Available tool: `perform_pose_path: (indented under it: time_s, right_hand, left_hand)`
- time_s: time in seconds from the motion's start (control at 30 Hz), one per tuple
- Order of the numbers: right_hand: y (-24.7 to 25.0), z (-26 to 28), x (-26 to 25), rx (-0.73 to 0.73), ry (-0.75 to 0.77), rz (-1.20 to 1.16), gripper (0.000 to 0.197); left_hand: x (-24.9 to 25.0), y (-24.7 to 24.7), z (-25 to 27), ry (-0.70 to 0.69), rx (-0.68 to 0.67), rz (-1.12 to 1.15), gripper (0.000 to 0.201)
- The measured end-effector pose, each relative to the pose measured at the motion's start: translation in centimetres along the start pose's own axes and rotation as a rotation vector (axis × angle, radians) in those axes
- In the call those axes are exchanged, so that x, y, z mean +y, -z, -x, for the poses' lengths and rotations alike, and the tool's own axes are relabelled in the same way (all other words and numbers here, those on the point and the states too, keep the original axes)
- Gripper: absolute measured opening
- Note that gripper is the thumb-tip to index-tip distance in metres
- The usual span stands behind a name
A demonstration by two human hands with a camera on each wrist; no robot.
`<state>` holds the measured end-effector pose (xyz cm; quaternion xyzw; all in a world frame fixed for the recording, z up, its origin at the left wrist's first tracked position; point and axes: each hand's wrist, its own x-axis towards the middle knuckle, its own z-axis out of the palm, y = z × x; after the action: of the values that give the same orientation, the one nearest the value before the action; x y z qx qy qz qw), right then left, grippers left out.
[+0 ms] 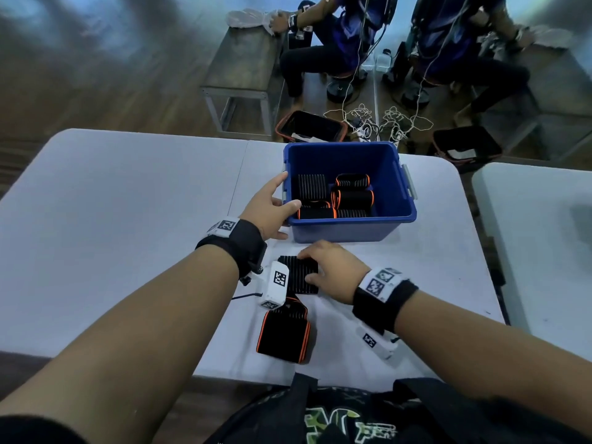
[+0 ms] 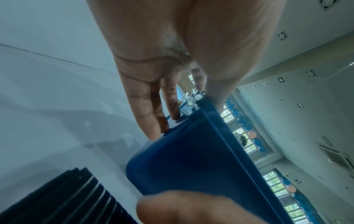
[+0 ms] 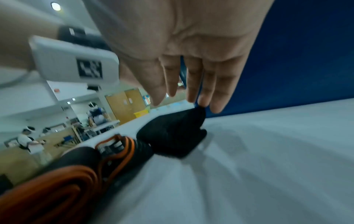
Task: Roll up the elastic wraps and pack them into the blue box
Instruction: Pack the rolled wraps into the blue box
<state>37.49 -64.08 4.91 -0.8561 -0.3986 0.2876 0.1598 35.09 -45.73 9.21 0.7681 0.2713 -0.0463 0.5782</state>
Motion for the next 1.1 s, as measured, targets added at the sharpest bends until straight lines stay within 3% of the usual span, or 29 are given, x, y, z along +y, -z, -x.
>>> perform_pose_path:
  time_s: [0.33,0.87,1.1]
  right_hand:
    - [-1.6,-2.2,0.7,-0.038,-0.090,-0.050,0.062]
    - [-0.7,-0.3,1.0,-0.003,-0.193,-0.274,0.046]
    - [3.3,2.9,2.3,0.036,-0.142,-0.452,0.021]
  left_hand:
    - [0.3,-0.2,0.1,0.018,0.011,0.000,0.070]
    - [0.3,-0.4,0.4,0.019,0.013,0.005,0.069]
    - [0.0,-0.3,0.1,0.014,0.008,0.045,0.069]
